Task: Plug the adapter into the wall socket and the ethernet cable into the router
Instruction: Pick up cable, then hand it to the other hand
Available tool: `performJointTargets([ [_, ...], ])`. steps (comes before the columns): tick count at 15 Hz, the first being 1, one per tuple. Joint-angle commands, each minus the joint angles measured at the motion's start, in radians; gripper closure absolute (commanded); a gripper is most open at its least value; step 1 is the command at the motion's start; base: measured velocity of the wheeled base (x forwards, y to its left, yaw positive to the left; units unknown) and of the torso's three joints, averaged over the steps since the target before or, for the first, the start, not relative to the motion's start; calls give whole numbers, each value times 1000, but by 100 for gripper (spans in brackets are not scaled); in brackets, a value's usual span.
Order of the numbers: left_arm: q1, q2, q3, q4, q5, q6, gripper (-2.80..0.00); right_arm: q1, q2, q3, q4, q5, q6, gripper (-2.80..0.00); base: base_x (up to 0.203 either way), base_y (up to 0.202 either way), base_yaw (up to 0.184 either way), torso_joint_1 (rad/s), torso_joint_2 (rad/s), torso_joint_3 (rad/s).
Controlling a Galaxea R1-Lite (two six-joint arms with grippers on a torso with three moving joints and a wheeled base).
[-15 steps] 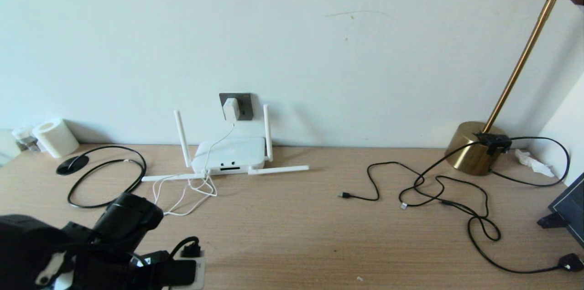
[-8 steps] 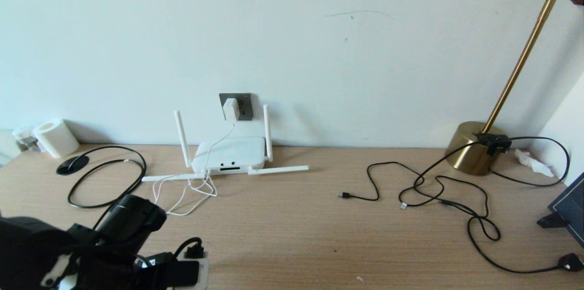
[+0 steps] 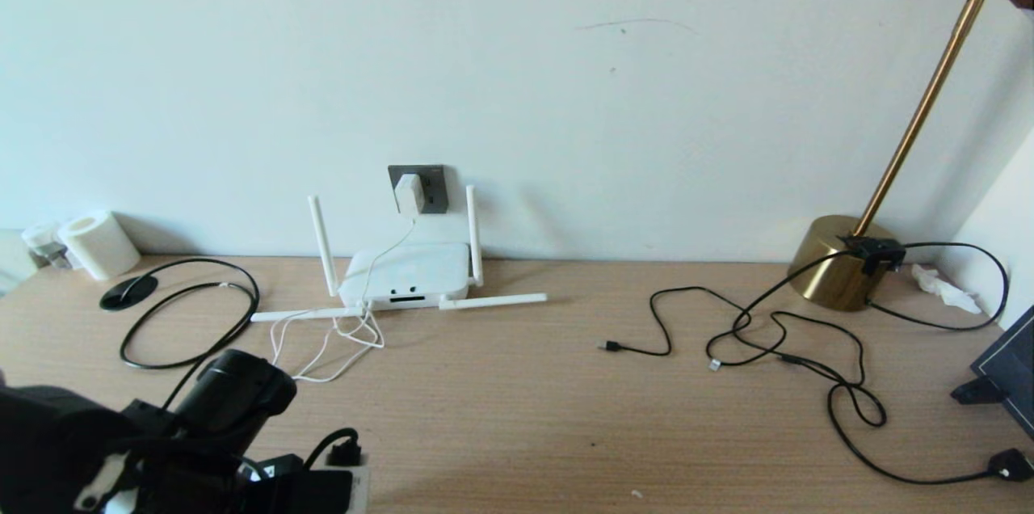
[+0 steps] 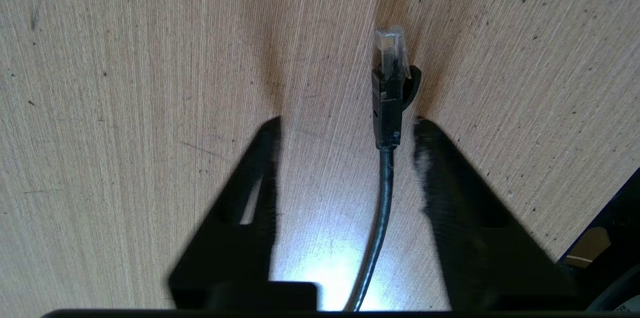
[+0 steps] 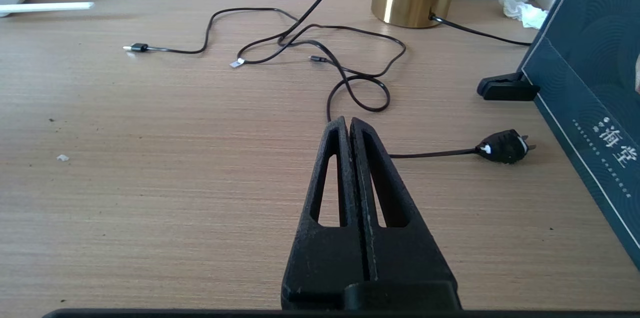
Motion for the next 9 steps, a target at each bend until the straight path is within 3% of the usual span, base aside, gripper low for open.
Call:
performJointTargets([
  [1, -1, 1, 0, 1, 0, 6, 0, 0, 0, 0, -1, 0, 0, 0, 0, 0, 0, 0, 0, 0],
  [9, -16, -58, -1, 2, -30, 7, 0, 0, 0, 0, -1, 0, 0, 0, 0, 0, 0, 0, 0, 0],
])
